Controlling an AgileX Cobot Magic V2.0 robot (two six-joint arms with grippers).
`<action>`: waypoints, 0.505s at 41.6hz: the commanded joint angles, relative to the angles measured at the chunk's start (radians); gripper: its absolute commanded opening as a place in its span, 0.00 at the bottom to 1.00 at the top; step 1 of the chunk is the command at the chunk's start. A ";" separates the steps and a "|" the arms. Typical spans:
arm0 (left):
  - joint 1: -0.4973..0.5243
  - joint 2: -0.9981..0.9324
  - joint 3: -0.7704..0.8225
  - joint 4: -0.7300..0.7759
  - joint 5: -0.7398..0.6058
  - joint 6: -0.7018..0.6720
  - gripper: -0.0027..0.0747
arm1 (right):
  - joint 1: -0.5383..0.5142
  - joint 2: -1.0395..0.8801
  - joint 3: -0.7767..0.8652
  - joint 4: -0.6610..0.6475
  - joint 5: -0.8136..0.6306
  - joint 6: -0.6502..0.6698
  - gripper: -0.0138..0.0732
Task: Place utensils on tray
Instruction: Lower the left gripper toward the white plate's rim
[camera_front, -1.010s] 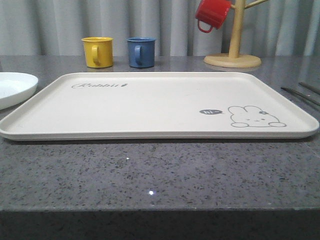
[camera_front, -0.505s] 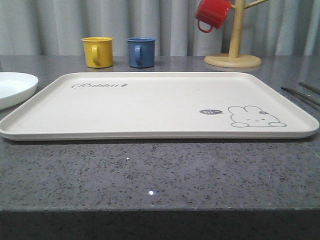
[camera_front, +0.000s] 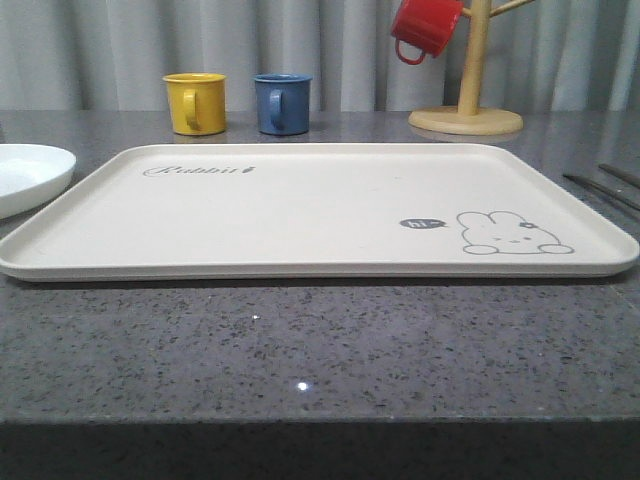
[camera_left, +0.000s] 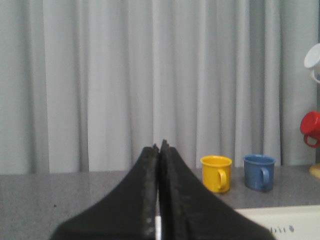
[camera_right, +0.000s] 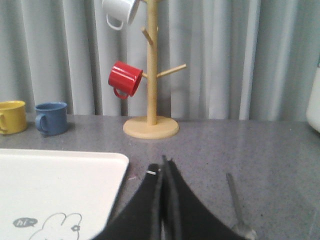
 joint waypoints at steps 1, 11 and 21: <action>0.001 0.089 -0.150 0.019 0.034 0.002 0.01 | -0.001 0.069 -0.124 0.000 0.006 -0.007 0.08; 0.001 0.307 -0.419 0.037 0.301 0.002 0.01 | -0.001 0.281 -0.358 -0.001 0.189 -0.007 0.08; 0.001 0.453 -0.445 0.037 0.429 0.002 0.01 | -0.001 0.460 -0.407 -0.001 0.289 -0.007 0.08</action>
